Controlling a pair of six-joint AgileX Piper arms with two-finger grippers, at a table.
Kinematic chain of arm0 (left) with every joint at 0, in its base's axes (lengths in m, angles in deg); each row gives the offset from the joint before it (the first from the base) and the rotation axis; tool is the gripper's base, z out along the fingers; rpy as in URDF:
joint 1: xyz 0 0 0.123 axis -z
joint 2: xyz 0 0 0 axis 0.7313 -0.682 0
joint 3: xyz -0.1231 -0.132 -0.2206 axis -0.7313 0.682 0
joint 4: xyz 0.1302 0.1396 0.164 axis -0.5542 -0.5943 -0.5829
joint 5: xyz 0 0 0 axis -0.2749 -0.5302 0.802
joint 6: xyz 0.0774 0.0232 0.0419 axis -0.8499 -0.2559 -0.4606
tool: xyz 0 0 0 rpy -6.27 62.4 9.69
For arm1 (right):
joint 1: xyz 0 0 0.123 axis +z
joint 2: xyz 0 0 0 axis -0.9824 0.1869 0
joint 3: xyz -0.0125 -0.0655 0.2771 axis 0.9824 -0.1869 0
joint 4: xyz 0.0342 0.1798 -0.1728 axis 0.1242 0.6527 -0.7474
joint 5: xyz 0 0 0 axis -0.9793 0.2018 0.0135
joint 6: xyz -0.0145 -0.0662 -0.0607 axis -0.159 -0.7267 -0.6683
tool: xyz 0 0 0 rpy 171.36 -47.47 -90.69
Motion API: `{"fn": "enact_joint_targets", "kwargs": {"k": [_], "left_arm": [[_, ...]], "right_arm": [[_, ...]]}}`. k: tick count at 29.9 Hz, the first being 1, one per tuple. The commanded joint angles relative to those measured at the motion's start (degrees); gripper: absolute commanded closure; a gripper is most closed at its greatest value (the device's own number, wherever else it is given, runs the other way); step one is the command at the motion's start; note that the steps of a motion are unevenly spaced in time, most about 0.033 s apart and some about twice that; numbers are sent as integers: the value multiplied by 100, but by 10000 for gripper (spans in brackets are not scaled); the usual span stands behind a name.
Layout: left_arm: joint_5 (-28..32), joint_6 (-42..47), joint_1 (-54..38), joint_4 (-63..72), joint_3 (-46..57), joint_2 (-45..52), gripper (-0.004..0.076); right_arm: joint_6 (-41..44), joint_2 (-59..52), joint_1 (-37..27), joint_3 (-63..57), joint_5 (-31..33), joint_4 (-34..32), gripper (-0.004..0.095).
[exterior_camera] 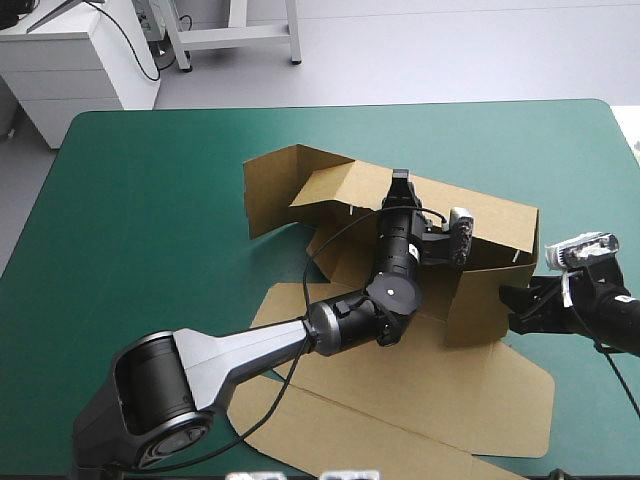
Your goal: Fold the box
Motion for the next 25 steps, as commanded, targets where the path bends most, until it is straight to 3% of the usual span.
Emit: {"fn": "enact_joint_targets", "kwargs": {"k": [1,8,13,21,25], "left_arm": [[35,109,38,102,-107,267,732],[135,133,38,102,-107,550,732],[333,133,38,137,-107,633,732],[370,89,38,222,-107,633,732],[379,89,38,212,-107,633,732]], "right_arm": [[-72,-31,201,84,-576,178,392],[-72,55,624,-345,-2031,461,392],[-434,475,883,-489,-2507,1019,436],[-914,1188,1286,-489,-3153,1620,629],[-971,1330,1482,-489,-3275,1742,908]]}}
